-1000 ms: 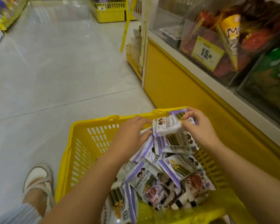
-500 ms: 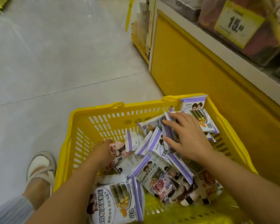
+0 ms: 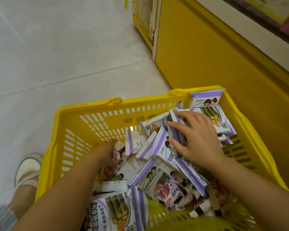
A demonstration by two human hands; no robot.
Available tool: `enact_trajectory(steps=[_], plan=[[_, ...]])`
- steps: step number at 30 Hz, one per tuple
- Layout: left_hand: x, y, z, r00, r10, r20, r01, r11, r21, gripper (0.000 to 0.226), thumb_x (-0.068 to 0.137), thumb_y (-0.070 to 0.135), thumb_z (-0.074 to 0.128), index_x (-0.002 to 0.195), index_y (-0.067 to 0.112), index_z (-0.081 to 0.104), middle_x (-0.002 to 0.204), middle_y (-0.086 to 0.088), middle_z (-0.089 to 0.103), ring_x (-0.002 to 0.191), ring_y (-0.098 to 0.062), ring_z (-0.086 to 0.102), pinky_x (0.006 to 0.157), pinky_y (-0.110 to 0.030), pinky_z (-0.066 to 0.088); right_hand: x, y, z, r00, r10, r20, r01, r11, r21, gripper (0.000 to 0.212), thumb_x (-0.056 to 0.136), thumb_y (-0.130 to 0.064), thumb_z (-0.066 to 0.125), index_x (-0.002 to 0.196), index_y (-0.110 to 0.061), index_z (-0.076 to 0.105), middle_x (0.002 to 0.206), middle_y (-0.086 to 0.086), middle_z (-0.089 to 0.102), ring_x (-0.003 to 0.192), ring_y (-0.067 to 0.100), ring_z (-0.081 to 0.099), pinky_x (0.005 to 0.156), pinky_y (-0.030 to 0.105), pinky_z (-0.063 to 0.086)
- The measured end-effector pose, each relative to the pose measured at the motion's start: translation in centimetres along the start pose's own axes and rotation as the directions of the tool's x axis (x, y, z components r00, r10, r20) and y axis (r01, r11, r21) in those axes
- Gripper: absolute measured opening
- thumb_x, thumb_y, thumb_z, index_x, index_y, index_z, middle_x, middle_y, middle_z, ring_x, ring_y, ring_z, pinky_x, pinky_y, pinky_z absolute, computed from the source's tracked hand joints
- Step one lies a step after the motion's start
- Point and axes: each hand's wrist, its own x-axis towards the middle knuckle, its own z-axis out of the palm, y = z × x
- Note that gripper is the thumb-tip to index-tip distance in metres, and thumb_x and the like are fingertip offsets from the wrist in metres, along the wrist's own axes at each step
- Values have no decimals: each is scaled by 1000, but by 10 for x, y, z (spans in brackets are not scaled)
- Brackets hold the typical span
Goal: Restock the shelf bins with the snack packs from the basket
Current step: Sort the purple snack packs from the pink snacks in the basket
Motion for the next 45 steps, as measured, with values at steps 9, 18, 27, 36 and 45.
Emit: enact_trajectory(steps=[9,18,27,36,45], plan=[[-8,5,-3,987,37,156,-37,999,-3,112,72,51,78,153,15,8,159,-3,6,142,-29,26,108,-39,36,-1,0,1,1000,-16,-15,16,1000,12,45,78,-41,70,117,-19,67,127,9,58,118,32,53,100,50,39],[-9,6,-2,985,-7,172,-11,995,102,113,81,30,75,152,27,-13,159,-10,15,144,-36,17,112,-47,28,-2,1,2,999,-28,-27,29,999,15,46,76,-37,74,117,-19,67,128,9,58,119,32,52,101,50,38],[-10,5,-3,996,22,83,-16,997,-72,94,71,26,82,146,17,26,145,-3,43,124,-23,49,91,-30,46,-2,2,3,999,-31,-26,31,999,19,44,77,-36,74,117,-18,67,128,10,58,119,32,52,101,49,38],[-46,11,-45,999,6,-40,-3,996,87,82,71,48,77,135,19,35,124,-1,58,106,-24,59,79,-34,52,-3,1,-12,996,-1,94,-12,991,136,51,84,-35,70,132,-22,57,142,5,47,132,28,40,110,46,27],[-169,58,-117,919,269,-290,-305,948,-88,57,64,46,78,109,31,48,103,8,66,87,-14,63,70,-32,54,0,3,-65,993,81,80,-99,964,245,42,91,-29,61,131,-20,56,136,1,53,128,20,42,106,34,30]])
